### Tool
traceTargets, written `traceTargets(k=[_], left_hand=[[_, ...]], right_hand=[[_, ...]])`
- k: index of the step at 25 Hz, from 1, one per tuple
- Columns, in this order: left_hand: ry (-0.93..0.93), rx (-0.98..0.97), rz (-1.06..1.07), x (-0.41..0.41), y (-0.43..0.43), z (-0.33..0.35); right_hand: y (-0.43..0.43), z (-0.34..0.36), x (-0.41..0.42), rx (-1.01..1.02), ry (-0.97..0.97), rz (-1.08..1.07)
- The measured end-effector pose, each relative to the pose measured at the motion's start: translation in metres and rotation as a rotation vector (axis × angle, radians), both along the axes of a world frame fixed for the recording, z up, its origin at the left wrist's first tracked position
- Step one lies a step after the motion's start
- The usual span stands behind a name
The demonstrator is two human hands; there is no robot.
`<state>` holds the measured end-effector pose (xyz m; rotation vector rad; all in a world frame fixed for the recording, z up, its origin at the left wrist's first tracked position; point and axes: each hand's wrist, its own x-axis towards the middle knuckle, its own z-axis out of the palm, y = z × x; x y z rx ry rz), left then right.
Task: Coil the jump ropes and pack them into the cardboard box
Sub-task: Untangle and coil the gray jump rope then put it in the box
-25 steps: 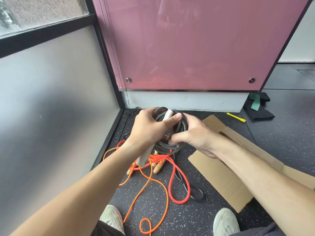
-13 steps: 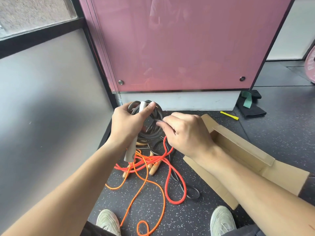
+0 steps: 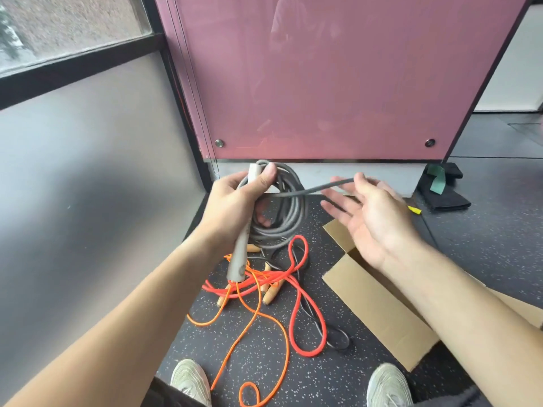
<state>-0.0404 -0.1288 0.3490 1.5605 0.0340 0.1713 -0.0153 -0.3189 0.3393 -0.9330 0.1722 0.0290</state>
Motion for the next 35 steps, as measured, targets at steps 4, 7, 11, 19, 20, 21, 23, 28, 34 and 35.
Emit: traceTargets(k=[4,7,11,19,20,21,23,28,34,35], left_hand=[[-0.025,0.048,-0.164,-0.008,-0.021,-0.007],[-0.054,0.133,-0.244,-0.009,-0.027,-0.013],[-0.024,0.225,-0.225,-0.011,-0.029,-0.005],[-0.031,0.220,-0.019,-0.003,-0.015,0.001],[-0.031,0.222,-0.018,-0.003,-0.014,-0.001],[-0.006,0.225,-0.036,-0.004,-0.014,-0.002],[0.116,0.178,-0.126,-0.006,-0.014,-0.007],[0.319,-0.062,-0.246,-0.008,-0.014,-0.012],[0.287,-0.199,-0.083,-0.001,-0.018,-0.016],[0.291,-0.226,-0.036,0.000,-0.020,-0.015]], right_hand=[[0.010,-0.010,0.007,0.184,0.285,0.162],[0.009,-0.017,0.016,-0.178,0.233,0.391],[0.001,-0.015,0.012,-0.451,0.218,0.775],[-0.017,-0.009,0.016,-0.260,0.106,0.940],[-0.019,-0.010,0.017,-0.278,0.084,0.955],[-0.020,-0.012,0.016,-0.300,0.060,0.975],[-0.017,-0.017,0.014,-0.383,0.005,0.984],[-0.005,-0.030,0.011,-0.337,-0.025,0.799],[0.008,-0.030,0.011,-0.196,0.029,0.567],[0.010,-0.028,0.011,-0.167,0.030,0.538]])
